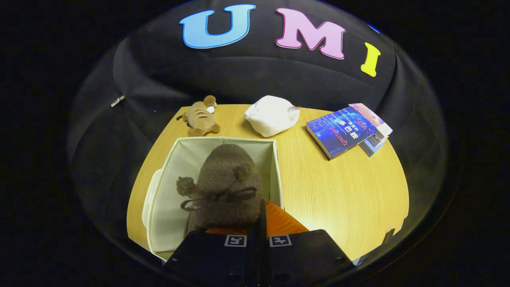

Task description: Open the storage box then place both shoes into the box .Put the left shoe in first, then the right shoe, with the right side of both shoes facing outward in a uniform manner.

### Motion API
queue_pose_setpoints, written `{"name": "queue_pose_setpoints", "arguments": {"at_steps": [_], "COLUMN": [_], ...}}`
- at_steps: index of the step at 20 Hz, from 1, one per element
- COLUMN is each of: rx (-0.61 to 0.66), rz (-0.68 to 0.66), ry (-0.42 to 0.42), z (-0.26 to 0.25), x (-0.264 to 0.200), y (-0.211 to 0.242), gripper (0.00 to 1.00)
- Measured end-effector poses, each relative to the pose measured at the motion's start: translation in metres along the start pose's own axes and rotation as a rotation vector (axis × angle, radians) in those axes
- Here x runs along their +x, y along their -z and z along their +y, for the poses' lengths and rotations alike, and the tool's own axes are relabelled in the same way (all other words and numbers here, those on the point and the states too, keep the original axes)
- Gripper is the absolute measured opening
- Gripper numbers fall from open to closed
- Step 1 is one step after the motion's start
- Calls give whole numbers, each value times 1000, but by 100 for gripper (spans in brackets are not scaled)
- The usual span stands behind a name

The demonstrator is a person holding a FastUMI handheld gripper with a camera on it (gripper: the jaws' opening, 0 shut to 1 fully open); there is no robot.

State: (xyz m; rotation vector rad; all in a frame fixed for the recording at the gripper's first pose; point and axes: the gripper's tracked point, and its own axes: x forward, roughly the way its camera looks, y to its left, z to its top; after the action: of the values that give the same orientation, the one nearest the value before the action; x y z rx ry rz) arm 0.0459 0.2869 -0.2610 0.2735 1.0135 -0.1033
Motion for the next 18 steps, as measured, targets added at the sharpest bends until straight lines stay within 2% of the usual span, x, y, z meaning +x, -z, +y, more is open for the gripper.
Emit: {"name": "queue_pose_setpoints", "arguments": {"at_steps": [2, 5, 8, 10, 12, 13, 18], "rx": [4, 11, 12, 13, -4, -22, -68], "rz": [6, 15, -37, -42, -50, -57, -84], "ry": [-12, -43, -60, -84, -106, -105, -114], "z": [2, 6, 7, 10, 18, 18, 19], "x": [0, 0, -6, -10, -13, -15, -20], "y": [4, 11, -3, -4, -4, -4, -3], "gripper": [10, 22, 26, 45, 77, 88, 97]}}
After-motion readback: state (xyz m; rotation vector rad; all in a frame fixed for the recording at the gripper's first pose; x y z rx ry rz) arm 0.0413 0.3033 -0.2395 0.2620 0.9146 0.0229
